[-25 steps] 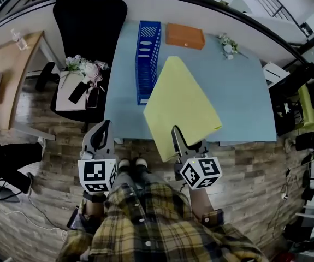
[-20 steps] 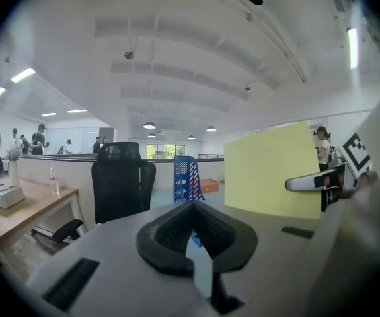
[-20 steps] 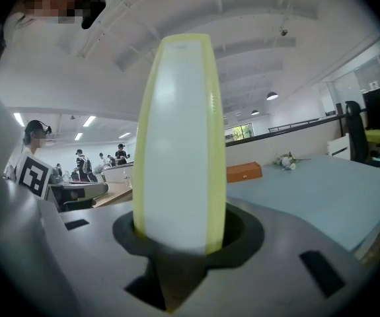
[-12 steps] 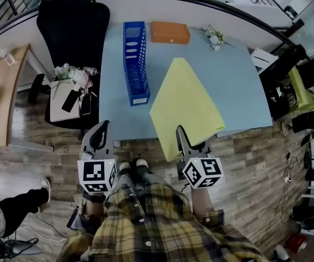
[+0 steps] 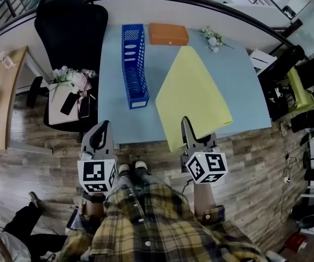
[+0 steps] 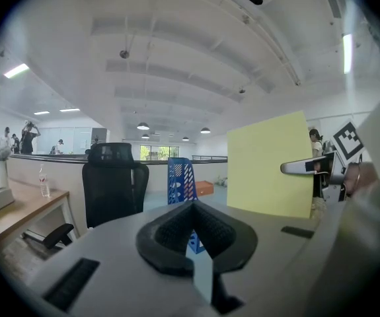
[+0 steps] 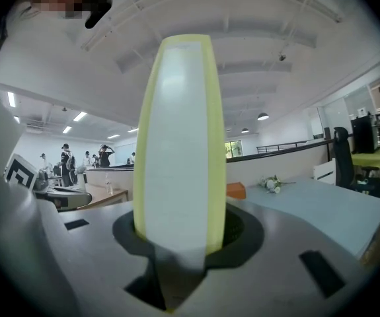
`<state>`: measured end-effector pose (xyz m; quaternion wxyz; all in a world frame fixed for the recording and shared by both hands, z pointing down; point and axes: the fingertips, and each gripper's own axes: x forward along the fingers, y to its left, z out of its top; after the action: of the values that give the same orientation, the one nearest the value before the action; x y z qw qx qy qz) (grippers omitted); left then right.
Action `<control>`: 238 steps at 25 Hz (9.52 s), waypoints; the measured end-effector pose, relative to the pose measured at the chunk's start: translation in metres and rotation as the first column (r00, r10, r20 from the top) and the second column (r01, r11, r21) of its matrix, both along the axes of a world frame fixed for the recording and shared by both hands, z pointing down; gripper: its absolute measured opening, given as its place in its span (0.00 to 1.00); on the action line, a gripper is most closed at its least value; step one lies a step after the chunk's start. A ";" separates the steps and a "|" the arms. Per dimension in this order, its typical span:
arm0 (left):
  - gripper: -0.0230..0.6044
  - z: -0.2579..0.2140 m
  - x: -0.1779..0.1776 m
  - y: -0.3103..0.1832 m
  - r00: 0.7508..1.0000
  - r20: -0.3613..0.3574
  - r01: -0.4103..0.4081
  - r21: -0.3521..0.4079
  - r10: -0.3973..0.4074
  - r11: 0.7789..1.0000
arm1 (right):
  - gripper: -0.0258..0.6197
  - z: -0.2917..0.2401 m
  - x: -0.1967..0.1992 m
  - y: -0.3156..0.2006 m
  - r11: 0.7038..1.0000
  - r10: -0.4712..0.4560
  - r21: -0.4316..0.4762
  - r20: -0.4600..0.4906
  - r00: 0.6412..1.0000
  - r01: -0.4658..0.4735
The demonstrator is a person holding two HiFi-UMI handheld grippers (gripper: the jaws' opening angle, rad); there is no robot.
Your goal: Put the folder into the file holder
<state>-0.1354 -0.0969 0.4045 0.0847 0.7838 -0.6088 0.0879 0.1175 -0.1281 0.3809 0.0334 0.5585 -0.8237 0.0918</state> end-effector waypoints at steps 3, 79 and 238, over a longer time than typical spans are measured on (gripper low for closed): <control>0.02 -0.001 -0.001 -0.003 1.000 -0.001 0.001 0.001 -0.001 1.000 | 0.29 -0.014 -0.005 -0.010 0.999 -0.008 0.032 0.003 1.000 0.008; 0.02 0.044 -0.038 -0.065 1.000 -0.022 0.014 -0.107 -0.016 0.994 | 0.29 -0.030 -0.135 -0.163 0.961 -0.030 0.276 0.115 0.993 -0.003; 0.02 0.038 0.036 -0.009 0.989 -0.028 -0.145 -0.105 0.143 0.984 | 0.04 0.055 -0.039 0.004 0.963 -0.215 -0.156 0.039 0.976 0.218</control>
<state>-0.0997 -0.1060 0.4427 0.1260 0.8210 -0.5441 0.1184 0.0789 -0.1245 0.4356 0.0787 0.4596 -0.8702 0.1592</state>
